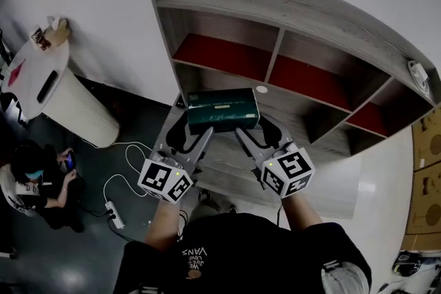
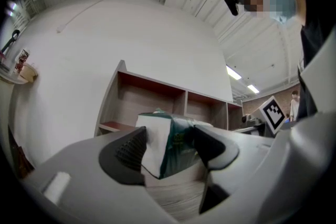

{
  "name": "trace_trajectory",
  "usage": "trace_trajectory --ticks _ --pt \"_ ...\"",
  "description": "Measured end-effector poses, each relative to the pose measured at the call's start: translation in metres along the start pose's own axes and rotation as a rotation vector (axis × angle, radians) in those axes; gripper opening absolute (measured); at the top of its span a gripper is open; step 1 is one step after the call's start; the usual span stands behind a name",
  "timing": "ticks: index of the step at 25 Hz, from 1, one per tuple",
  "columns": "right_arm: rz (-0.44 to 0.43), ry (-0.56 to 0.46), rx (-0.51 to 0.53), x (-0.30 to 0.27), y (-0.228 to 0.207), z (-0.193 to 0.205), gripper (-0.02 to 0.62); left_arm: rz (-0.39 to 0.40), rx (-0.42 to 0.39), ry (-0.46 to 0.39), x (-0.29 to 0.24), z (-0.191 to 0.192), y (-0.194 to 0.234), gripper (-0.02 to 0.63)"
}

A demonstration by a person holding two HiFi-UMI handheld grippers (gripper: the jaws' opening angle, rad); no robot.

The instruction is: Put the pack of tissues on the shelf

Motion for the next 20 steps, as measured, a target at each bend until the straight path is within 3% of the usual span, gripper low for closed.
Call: trace_trajectory --ticks 20 --pt "0.177 -0.093 0.017 -0.069 -0.025 -0.038 0.241 0.187 -0.007 -0.043 -0.086 -0.007 0.079 0.325"
Point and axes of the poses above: the fingertips, and each gripper's own axes: x backward along the fingers, y to its left, z out of its underside, the point moved 6 cm from there along x, backward along the fingers, and after that the axes turned 11 degrees about -x, right-handed, at the moved point
